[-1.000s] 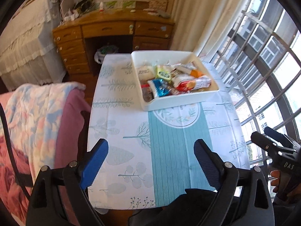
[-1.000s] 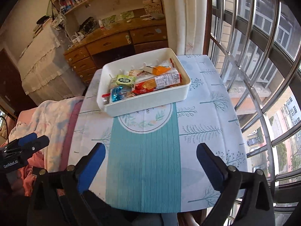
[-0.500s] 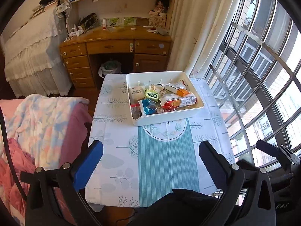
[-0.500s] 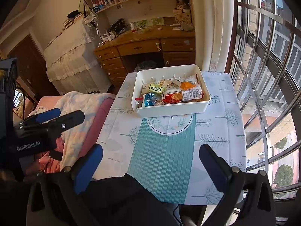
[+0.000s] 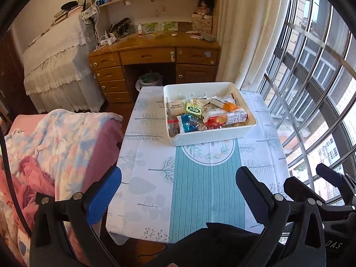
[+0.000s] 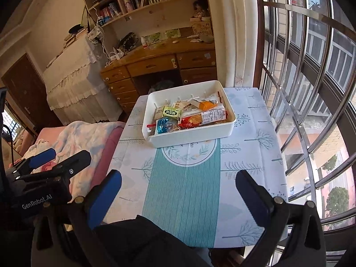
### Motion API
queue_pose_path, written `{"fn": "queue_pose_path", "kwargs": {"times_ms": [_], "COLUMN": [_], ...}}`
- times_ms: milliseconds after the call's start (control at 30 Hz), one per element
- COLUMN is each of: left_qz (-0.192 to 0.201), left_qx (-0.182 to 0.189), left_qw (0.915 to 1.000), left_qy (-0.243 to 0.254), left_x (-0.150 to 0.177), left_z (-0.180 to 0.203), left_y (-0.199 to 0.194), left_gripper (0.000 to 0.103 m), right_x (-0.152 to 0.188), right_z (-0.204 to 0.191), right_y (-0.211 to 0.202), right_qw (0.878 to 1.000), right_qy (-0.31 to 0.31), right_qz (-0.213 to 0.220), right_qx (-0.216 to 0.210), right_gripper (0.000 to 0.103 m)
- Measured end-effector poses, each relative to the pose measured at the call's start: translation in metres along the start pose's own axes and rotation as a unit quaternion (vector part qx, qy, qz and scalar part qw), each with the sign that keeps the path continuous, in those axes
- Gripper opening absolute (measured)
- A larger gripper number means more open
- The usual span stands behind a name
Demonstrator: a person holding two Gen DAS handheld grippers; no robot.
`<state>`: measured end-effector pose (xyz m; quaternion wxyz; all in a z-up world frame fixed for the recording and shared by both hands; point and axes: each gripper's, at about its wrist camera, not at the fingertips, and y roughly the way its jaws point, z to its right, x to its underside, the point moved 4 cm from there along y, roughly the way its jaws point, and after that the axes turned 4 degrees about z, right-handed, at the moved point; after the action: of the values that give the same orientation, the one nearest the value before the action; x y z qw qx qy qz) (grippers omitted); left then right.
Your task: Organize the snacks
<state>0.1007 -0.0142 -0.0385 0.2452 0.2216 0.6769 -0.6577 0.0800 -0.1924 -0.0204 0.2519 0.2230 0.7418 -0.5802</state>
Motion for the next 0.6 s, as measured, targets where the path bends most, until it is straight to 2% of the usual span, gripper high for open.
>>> {"fn": "queue_pose_path", "kwargs": {"times_ms": [200,600], "left_qz": [-0.011,-0.016], "left_qx": [-0.013,-0.005], "left_qw": [0.9999,0.9998], "left_qy": [0.004,0.008], "left_x": [0.001,0.004], "left_z": [0.004,0.009], "left_y": [0.008,0.018], "left_gripper": [0.102,0.102], "right_x": [0.002,0.006], "right_z": [0.003,0.012], "right_y": [0.006,0.013], "right_qw": [1.0,0.999], "right_qy": [-0.004,0.012], "right_qz": [-0.014,-0.032], "right_qx": [0.007,0.021], "right_gripper": [0.103,0.103]}}
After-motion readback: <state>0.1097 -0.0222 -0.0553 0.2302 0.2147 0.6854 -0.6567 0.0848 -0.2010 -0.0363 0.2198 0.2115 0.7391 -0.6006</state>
